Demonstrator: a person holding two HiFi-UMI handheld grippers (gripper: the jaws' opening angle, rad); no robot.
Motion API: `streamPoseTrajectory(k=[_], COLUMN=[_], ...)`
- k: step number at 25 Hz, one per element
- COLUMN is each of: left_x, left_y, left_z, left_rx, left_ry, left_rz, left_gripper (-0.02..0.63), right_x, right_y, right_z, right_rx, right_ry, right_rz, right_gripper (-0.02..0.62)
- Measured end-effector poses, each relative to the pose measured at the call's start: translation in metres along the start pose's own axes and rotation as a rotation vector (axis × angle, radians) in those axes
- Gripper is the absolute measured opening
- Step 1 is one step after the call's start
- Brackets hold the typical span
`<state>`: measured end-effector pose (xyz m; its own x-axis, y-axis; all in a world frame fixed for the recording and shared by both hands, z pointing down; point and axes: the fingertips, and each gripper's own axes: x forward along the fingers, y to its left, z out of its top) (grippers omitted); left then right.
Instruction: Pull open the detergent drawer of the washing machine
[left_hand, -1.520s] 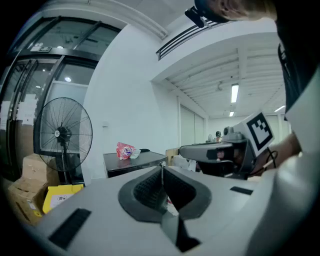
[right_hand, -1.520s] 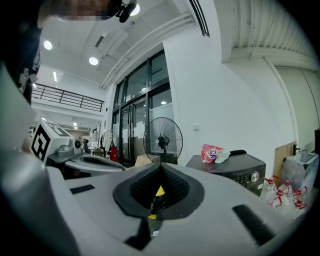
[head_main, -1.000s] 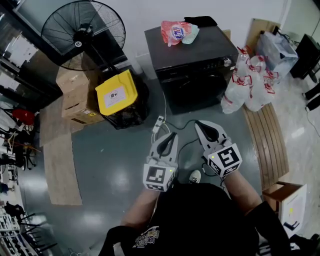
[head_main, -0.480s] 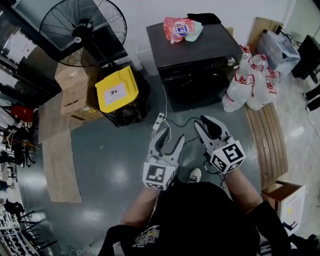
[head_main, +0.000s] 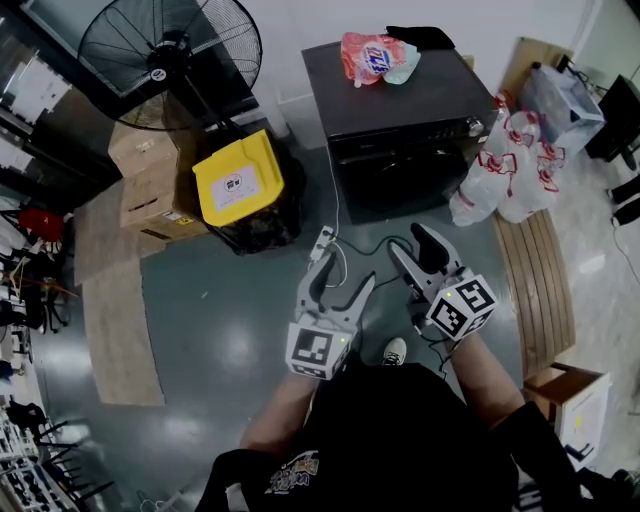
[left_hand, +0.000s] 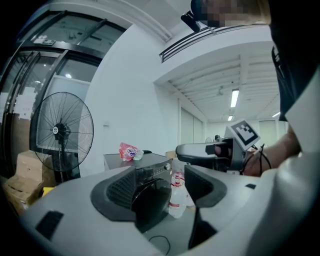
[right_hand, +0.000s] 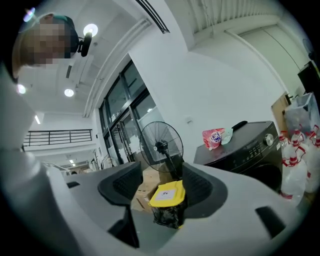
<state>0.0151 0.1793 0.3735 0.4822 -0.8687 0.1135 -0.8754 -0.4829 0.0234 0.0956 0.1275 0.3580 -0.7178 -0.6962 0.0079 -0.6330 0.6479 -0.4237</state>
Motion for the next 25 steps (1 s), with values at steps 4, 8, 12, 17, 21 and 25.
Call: streamPoseTrajectory(k=[4,8,12,17,21,25], left_x=[0.0,0.001,0.0,-0.001,-0.004,-0.005], left_y=[0.023,0.049,0.082,0.117,0.142,0.159], left_z=[0.004,0.007,0.002,0.002,0.0,0.0], left_rx=[-0.01,-0.027,-0.015,-0.019,-0.02,-0.007], left_ry=[-0.002,0.012,-0.011,-0.014,-0.015,-0.017], left_rz=[-0.016,-0.035,-0.037,-0.055,-0.08,-0.113], left_gripper=[0.276,0.276,0.276,0.276,0.276,0.276], right_x=[0.023,0.048,0.073,0.103,0.126,0.146], right_y=[0.004,0.007,0.011,0.015,0.017,0.02], right_z=[-0.003,-0.007,-0.014,-0.021,-0.028,-0.033], right_rx=[0.003,0.007,0.016,0.056,0.095,0.137], right_ry=[0.0,-0.001,-0.001,-0.004,-0.017,-0.032], right_rz=[-0.011,-0.029,-0.051,-0.073,-0.092,-0.119], right_gripper=[0.27,0.275,0.276,0.286,0.288,0.291])
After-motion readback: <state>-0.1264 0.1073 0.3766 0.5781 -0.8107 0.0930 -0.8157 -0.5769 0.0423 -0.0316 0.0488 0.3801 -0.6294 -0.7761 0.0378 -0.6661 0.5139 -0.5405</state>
